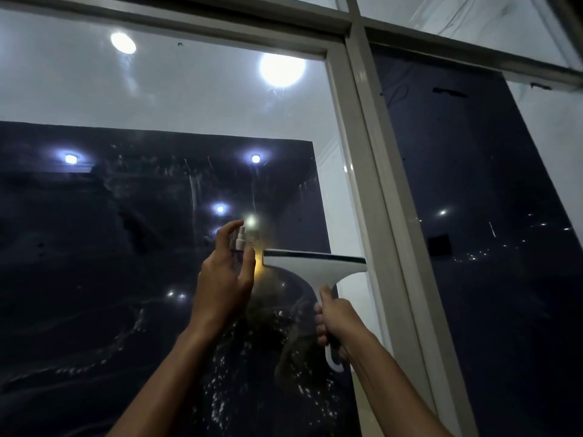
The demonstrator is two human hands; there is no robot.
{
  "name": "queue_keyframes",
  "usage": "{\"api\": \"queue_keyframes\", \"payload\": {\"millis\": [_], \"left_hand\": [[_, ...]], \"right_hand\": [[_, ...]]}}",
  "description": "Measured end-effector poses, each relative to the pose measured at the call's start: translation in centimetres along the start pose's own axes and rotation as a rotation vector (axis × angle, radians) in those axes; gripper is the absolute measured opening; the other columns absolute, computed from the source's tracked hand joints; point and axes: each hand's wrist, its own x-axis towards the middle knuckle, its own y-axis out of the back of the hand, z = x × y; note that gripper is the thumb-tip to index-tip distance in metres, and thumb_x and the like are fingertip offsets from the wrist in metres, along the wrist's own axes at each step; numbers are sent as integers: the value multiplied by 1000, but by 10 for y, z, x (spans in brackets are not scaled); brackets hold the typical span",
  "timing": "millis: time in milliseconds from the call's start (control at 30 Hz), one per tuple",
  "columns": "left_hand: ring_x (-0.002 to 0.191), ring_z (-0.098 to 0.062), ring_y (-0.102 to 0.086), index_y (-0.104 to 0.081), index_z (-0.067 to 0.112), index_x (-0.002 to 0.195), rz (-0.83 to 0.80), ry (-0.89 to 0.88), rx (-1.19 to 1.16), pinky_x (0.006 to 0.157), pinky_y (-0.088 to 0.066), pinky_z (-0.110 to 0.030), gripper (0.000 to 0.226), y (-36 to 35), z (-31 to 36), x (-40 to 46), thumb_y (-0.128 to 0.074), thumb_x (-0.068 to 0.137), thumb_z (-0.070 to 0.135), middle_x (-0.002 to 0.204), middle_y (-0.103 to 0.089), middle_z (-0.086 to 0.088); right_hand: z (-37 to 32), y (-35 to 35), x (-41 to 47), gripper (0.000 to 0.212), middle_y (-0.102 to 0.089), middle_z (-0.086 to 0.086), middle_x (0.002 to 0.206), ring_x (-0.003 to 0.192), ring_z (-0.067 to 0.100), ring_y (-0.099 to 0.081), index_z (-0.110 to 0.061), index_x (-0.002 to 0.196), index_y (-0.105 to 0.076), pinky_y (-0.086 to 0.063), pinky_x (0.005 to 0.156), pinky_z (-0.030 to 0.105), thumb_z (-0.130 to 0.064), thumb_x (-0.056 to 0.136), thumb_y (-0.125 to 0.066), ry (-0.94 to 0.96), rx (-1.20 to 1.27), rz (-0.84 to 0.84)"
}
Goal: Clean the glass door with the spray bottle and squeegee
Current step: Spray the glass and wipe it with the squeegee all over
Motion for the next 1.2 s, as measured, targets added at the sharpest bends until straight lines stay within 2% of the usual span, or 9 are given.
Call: {"api": "queue_keyframes", "payload": {"millis": [167,367,533,600,700,867,1000,1100,1200], "left_hand": [[74,-20,-67,-39,38,139,-30,48,18,68,-58,-48,43,0,1,-18,-55,100,30,92,-68,-2],[79,-23,-66,-41,35,140,-28,52,18,71,-55,-42,43,0,11,-18,-56,100,27,97,-67,2],[73,-15,-64,-42,36,137,-15,25,18,65,-47,-33,42,1,15,-15,-57,99,26,86,-65,6],[75,-15,-63,-42,37,136,-5,27,15,64,-45,-30,42,2,14,-14,-57,99,27,92,-65,3],[73,-12,-61,-40,39,137,-6,28,22,62,-45,-27,42,4,12,-16,-56,99,30,93,-64,2],[82,-7,-63,-40,36,139,-17,28,42,62,-47,-26,42,9,6,-22,-56,101,29,96,-63,5],[86,-18,-67,-40,35,141,-31,44,51,72,-55,-39,44,18,4,-23,-56,101,29,100,-67,0],[86,-18,-67,-39,35,142,-40,34,52,73,-55,-39,45,25,5,-23,-56,101,29,102,-67,0],[84,-20,-66,-38,34,142,-43,43,51,70,-51,-36,45,29,7,-22,-55,101,29,100,-67,-3]], "right_hand": [[47,27,-20,50,-39,-4,50,43,12,-34,-19,67,-43,-31,47,26,-49,106,-31,28,-170,29],[35,48,-19,57,-52,-5,54,52,10,-49,-19,60,-50,-35,52,29,-53,104,-35,400,-565,217],[-43,34,2,57,-64,0,77,75,22,-62,-29,62,-54,-44,64,33,-67,99,-32,632,-947,40],[-75,20,14,63,-71,4,96,89,25,-65,-29,87,-72,-52,81,40,-73,97,-28,682,-1175,-82],[-101,10,29,75,-72,1,111,100,25,-65,-29,116,-72,-51,93,46,-80,91,-23,648,-1437,-188],[-109,54,46,79,-68,2,122,107,24,-60,-33,117,-70,-45,88,39,-87,85,-22,451,-1551,-185],[-121,113,45,95,-65,5,129,109,24,-58,-21,124,-68,-42,88,40,-90,78,-20,273,-1639,-57],[-129,144,35,88,-66,3,127,112,25,-60,-29,117,-70,-46,98,46,-91,77,-23,233,-1698,40],[-127,151,27,80,-69,0,121,107,23,-62,-31,110,-72,-47,93,43,-89,81,-26,252,-1709,112]]}}
